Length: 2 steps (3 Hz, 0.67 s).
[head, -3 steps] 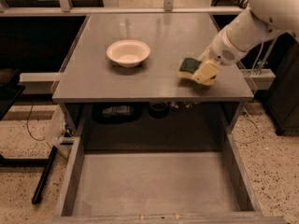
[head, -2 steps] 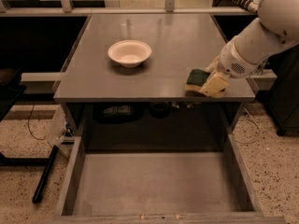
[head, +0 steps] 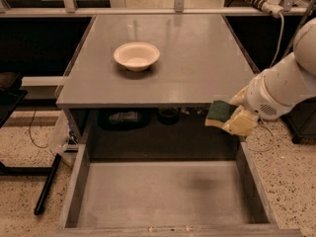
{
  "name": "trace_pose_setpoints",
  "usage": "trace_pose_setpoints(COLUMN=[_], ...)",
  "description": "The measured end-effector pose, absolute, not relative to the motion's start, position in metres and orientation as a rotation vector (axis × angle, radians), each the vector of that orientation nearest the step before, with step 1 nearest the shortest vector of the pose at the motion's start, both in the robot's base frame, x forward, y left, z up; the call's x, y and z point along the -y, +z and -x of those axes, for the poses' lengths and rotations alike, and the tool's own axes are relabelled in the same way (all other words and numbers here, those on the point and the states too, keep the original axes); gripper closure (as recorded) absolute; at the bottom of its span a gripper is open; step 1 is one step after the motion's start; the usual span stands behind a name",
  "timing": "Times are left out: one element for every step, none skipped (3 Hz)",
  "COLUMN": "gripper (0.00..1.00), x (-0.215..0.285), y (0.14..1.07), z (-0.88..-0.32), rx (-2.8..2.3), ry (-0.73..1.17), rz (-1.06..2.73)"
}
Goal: Place sponge into top drawer
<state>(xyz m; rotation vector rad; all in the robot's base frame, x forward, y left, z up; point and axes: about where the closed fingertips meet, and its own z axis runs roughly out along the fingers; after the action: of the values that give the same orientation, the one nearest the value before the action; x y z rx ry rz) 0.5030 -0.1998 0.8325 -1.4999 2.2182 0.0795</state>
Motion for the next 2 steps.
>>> trace_pose_setpoints(gripper=[1.00, 1.00], x=[0.196, 0.184], y=[0.795, 0.751], z=[-0.469, -0.457], rx=[-2.230, -2.251], ry=[0.144, 0.255], rz=[1.473, 1.466])
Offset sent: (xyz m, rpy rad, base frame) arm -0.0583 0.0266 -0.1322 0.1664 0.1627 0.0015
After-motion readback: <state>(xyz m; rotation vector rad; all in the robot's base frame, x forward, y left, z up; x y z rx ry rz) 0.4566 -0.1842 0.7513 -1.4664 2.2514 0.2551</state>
